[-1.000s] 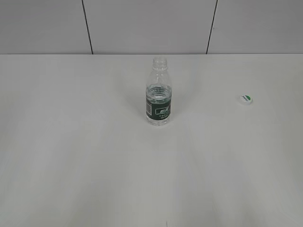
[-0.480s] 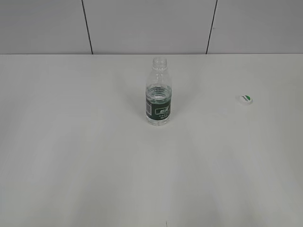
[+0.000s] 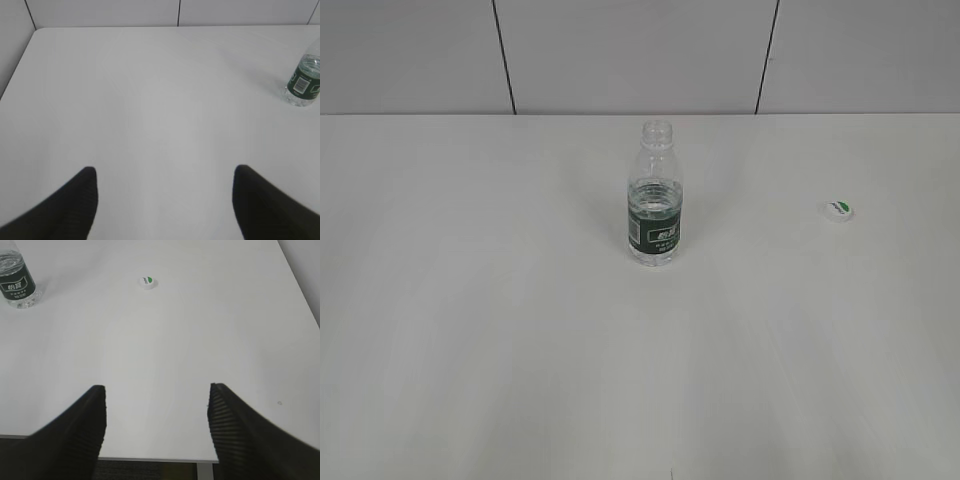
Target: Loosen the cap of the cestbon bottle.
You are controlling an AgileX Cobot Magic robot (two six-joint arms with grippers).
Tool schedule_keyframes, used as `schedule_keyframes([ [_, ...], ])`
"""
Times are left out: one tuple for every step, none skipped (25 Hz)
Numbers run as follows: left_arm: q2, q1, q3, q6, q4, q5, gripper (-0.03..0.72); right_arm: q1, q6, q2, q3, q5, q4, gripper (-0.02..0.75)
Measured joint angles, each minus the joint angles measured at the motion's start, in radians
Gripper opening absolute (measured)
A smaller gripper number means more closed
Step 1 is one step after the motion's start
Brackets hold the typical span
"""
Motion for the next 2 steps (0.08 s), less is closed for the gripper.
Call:
schedule_keyframes([
  [0.0,0.0,0.0,0.0,0.0,0.0,0.512,0.0,0.0,0.0,0.0,0.0,0.0,0.489],
  [0.0,0.0,0.0,0.0,0.0,0.0,0.512,0.0,0.0,0.0,0.0,0.0,0.0,0.489],
])
